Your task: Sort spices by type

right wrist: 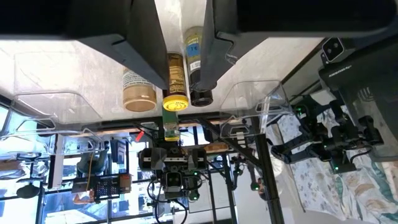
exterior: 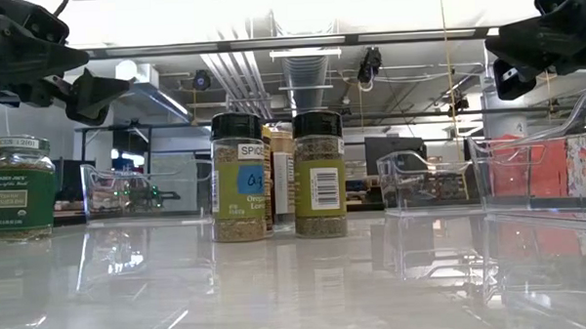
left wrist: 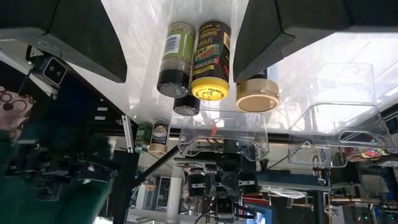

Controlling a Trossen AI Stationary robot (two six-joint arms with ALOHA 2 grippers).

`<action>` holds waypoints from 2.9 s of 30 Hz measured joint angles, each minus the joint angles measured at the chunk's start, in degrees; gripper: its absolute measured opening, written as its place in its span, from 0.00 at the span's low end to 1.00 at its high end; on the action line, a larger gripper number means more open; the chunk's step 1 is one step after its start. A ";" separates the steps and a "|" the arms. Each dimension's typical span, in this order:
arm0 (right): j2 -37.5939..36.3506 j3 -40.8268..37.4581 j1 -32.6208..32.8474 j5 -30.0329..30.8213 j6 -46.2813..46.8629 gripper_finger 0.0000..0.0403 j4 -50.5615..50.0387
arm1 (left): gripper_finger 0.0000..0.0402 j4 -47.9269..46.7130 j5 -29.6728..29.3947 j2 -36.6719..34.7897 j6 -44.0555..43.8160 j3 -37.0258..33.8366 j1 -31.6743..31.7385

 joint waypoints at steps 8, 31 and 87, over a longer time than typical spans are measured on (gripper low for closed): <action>0.00 0.00 -0.01 -0.02 -0.01 0.21 -0.01 | 0.70 0.00 0.00 0.02 0.01 0.00 0.00; 0.00 0.01 0.01 -0.02 0.01 0.18 0.00 | 0.70 6.73 -2.60 0.81 -1.72 -0.09 0.05; 0.11 0.01 0.00 0.22 0.00 0.22 0.12 | 0.70 -73.18 -1.63 56.24 -19.23 70.71 0.07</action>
